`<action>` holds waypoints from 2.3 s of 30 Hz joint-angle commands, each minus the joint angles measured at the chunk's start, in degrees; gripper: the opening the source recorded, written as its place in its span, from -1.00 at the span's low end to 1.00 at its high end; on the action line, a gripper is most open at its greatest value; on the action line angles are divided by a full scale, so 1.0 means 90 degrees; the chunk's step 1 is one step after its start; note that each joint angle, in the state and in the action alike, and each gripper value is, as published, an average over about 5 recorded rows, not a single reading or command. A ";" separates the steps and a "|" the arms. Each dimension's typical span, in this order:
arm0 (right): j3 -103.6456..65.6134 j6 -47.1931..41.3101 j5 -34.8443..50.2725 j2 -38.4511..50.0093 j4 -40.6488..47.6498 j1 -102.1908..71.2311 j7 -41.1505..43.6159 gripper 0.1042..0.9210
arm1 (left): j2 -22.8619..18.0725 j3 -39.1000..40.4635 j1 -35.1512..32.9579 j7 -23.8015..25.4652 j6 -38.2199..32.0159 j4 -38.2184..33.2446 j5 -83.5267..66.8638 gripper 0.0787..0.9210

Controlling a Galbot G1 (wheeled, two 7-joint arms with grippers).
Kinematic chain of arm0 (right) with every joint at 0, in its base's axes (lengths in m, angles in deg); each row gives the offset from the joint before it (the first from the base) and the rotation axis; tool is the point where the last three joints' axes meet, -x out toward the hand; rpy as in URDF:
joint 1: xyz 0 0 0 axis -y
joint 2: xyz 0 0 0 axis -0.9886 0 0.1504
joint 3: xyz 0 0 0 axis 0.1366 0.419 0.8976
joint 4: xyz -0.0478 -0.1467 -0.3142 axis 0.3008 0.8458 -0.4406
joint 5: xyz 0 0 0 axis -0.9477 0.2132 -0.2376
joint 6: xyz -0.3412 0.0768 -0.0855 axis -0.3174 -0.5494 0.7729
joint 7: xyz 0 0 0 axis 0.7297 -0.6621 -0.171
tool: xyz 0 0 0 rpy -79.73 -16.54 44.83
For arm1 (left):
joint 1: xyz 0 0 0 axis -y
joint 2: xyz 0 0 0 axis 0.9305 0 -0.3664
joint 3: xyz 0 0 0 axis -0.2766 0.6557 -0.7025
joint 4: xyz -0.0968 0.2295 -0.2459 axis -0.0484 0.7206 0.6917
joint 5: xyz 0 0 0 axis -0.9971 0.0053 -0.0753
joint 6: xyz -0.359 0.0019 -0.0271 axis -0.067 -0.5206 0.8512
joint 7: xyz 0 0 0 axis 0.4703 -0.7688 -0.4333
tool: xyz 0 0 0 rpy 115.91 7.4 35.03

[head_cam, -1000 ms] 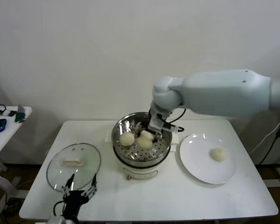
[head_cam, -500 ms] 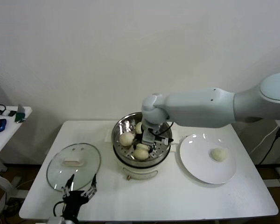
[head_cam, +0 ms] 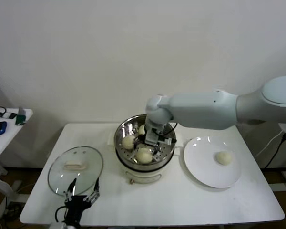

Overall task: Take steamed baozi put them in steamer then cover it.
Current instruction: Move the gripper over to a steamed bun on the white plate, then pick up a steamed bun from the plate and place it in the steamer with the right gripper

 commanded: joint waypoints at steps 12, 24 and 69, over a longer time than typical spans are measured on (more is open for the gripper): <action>0.2223 -0.2924 0.2848 0.3652 0.0026 0.2413 0.1095 0.76 | 0.0016 0.0019 0.0077 0.0020 -0.0007 0.0005 0.0007 0.77; -0.0709 -0.2896 0.0745 0.4667 0.1257 -0.1563 0.0917 0.76 | -0.0072 -0.0026 0.0084 0.0088 -0.0007 0.0063 0.0101 0.77; -0.0927 -0.2673 0.1204 0.3379 0.2073 -0.1311 0.0951 0.36 | -0.0184 -0.0041 -0.0063 0.0042 -0.0094 0.0118 0.0234 0.77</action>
